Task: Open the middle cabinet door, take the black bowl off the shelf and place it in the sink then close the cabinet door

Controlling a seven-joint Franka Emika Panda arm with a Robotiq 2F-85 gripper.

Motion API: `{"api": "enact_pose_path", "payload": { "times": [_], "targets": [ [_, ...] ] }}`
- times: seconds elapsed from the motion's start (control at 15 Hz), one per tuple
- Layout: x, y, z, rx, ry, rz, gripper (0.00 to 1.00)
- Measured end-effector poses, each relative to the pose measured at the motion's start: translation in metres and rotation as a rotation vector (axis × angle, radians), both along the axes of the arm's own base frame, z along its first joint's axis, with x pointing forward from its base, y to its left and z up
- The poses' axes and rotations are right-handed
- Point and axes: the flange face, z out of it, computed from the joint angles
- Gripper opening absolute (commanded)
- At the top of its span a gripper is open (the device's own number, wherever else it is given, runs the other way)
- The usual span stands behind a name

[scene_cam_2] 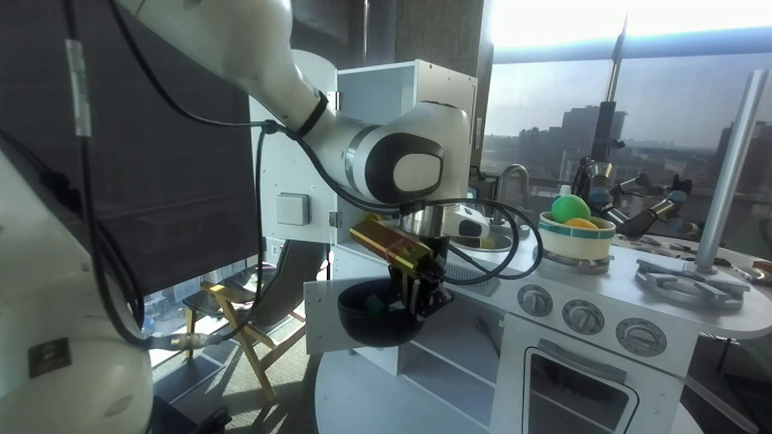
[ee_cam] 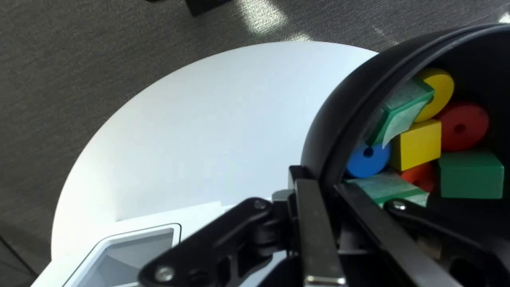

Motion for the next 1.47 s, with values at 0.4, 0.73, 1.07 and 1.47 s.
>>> {"api": "enact_pose_path", "payload": {
  "times": [0.4,0.73,1.07,1.47],
  "targets": [
    [-0.015,0.033,0.044,-0.009,-0.067,0.214,0.04],
    [-0.025,0.055,0.074,-0.016,-0.108,0.37,0.04],
    [-0.026,0.08,0.091,-0.007,-0.109,0.448,0.04],
    [-0.024,0.096,0.107,-0.033,-0.129,0.455,0.04]
  ]
}}
